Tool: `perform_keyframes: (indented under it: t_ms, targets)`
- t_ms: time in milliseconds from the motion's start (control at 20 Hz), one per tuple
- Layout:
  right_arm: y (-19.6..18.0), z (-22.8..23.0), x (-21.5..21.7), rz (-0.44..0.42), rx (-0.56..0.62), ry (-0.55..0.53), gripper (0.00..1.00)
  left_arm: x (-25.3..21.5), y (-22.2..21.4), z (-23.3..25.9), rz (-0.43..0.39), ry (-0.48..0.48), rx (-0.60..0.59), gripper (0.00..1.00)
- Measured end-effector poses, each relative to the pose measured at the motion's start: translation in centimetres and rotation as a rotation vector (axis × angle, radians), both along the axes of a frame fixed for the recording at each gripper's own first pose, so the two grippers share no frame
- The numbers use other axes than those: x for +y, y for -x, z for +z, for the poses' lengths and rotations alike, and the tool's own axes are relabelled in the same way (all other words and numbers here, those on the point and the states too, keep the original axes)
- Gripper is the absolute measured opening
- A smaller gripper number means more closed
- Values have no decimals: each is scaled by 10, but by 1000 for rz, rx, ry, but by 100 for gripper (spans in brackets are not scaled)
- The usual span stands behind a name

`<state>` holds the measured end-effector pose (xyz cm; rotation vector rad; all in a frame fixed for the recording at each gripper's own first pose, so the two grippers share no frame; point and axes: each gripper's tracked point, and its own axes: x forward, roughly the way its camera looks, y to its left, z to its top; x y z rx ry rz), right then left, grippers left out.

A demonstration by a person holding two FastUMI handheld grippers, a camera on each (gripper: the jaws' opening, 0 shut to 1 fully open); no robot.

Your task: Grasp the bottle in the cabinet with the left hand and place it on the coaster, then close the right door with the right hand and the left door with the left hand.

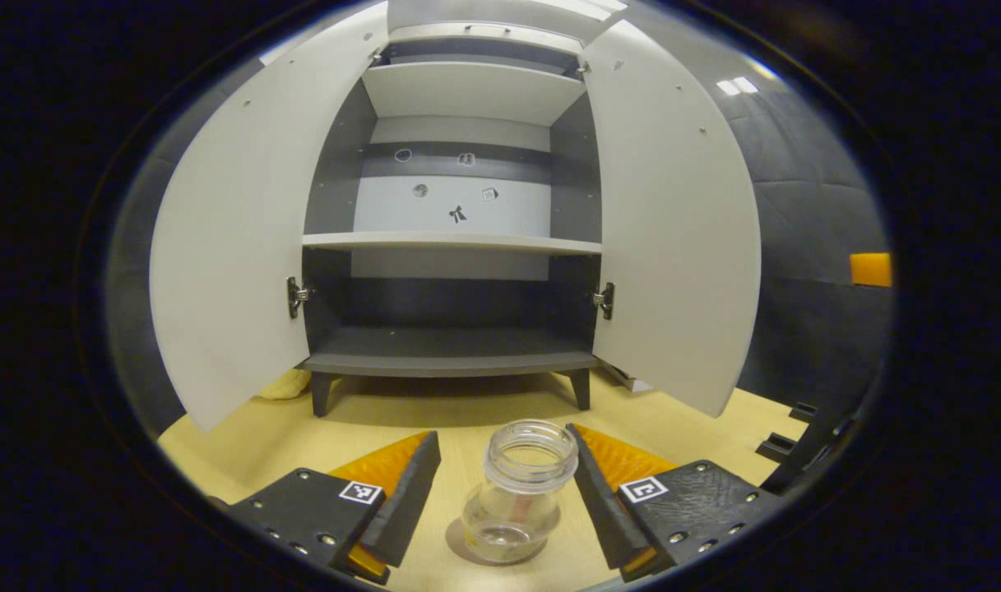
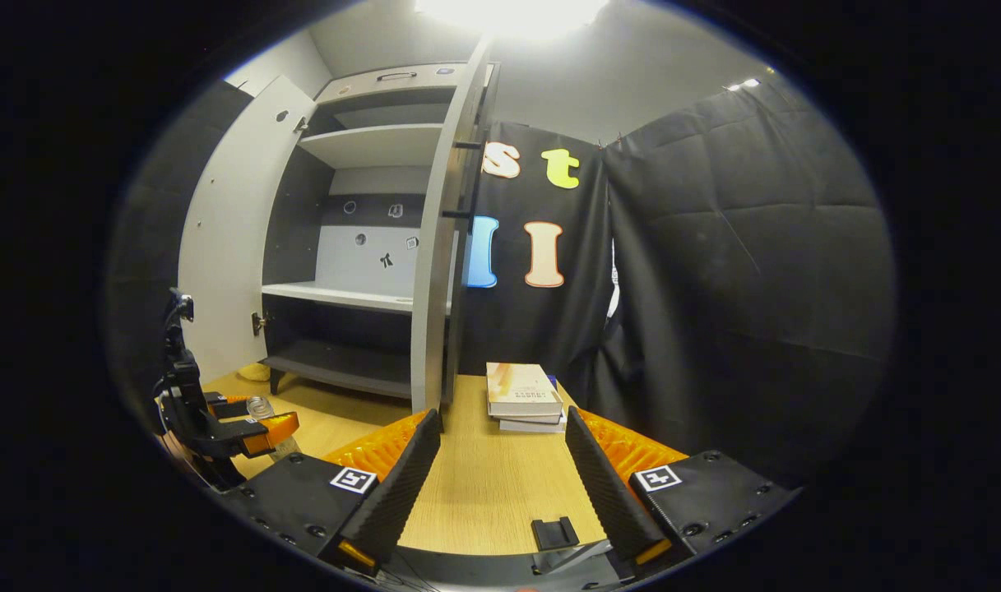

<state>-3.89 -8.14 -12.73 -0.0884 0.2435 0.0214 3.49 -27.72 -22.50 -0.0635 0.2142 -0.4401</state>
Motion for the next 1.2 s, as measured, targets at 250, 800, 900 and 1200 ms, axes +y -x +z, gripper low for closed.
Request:
perform_keyframes:
  t_ms: [250,800,900,1200]
  targets:
    - [-12,19,1,2,-29,-17,98,9,-9,29,25,2,-22,88]
    - [-78,88,-28,-46,-91,-90,98,102,9,177,232,-1,-130,88]
    - [-91,105,-34,-63,-126,-86,98,128,15,192,275,-18,-160,89]
    - [-127,154,-44,-156,-188,-90,98,201,28,216,382,-30,-162,89]
